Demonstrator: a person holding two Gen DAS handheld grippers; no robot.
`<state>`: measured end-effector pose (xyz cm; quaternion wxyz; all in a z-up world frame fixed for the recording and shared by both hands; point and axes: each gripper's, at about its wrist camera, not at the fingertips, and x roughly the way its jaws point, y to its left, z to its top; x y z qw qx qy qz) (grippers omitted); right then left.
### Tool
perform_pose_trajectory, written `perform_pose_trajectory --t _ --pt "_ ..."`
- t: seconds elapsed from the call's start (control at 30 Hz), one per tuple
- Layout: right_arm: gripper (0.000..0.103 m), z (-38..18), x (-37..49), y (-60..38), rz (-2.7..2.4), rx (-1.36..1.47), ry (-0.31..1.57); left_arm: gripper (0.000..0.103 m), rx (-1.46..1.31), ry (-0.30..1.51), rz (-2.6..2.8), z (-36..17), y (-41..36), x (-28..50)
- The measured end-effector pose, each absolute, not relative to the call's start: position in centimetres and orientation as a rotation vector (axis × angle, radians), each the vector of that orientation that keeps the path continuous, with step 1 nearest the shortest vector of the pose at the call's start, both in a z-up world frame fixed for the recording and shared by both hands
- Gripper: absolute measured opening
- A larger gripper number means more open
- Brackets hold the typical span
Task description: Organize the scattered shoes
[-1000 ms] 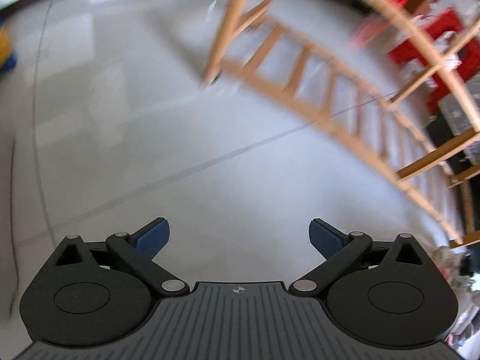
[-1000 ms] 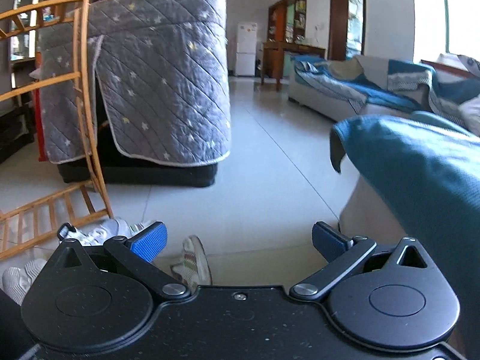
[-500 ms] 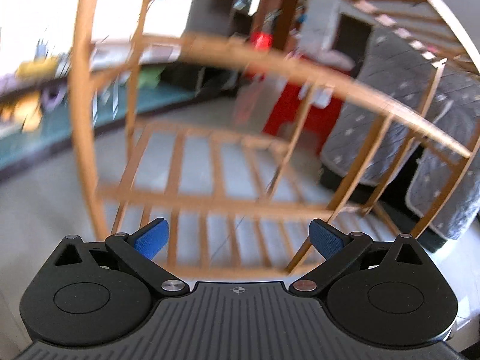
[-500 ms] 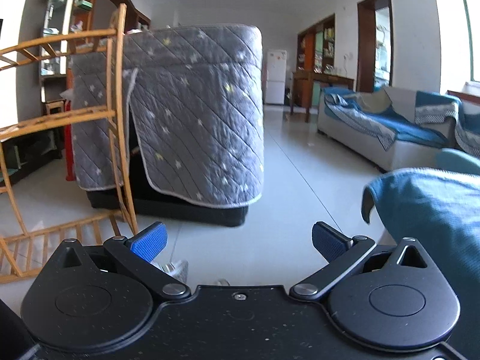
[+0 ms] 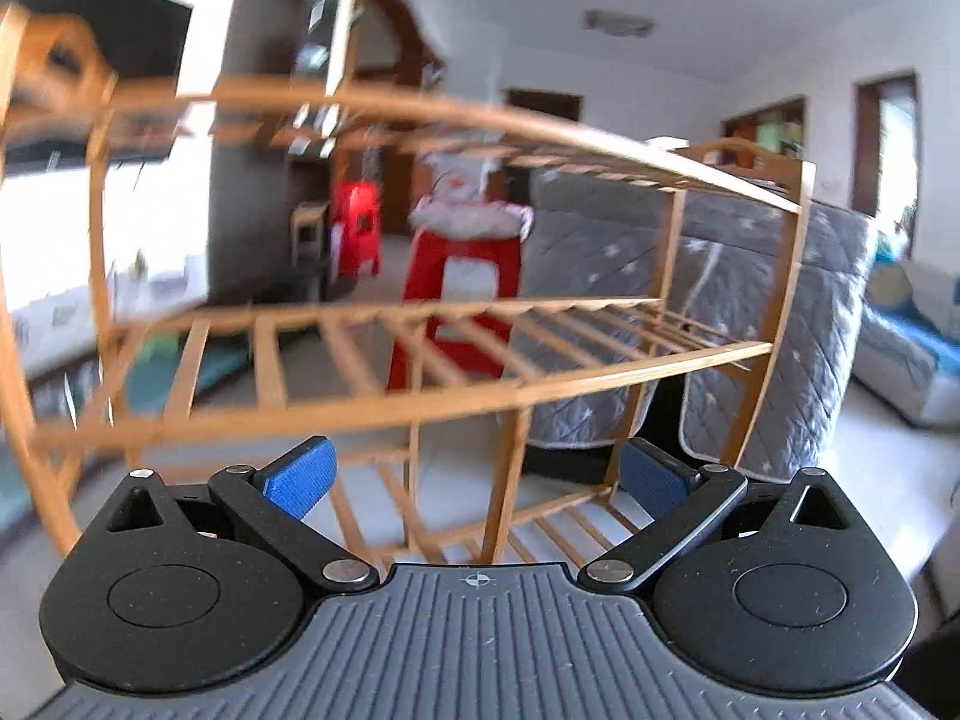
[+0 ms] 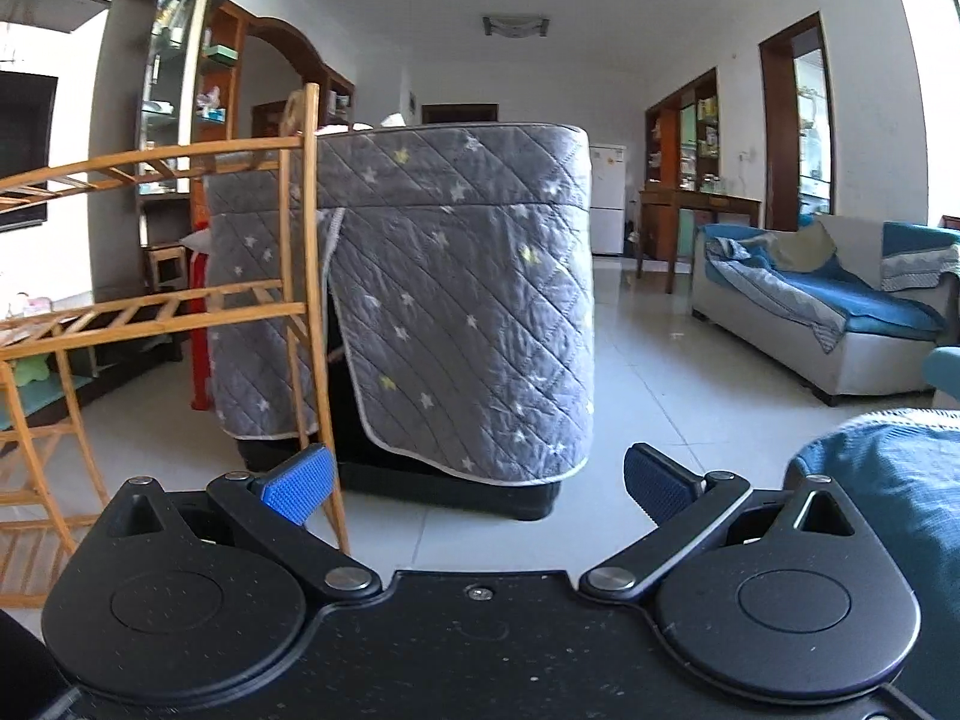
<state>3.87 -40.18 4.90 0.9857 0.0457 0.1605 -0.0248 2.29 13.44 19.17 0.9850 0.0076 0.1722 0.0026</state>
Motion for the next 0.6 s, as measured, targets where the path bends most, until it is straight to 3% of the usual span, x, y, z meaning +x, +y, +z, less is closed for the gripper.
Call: perform_pose_trajectory --t 0.17,0.33,0.6 --pt "0.103 5.4 3.5 -40.4 -0.027 0.136 0.310 0.102 -0.038 0.354 -0.055 19.7 11.1 1.8" --pt "0.103 5.5 2.9 -40.1 -0.023 0.149 0.310 0.102 -0.146 0.473 -0.020 18.9 9.0 2.3" --pt "0.103 5.6 1.5 -39.3 -0.025 0.082 0.302 0.102 -0.098 0.532 -0.123 17.0 6.0 1.5"
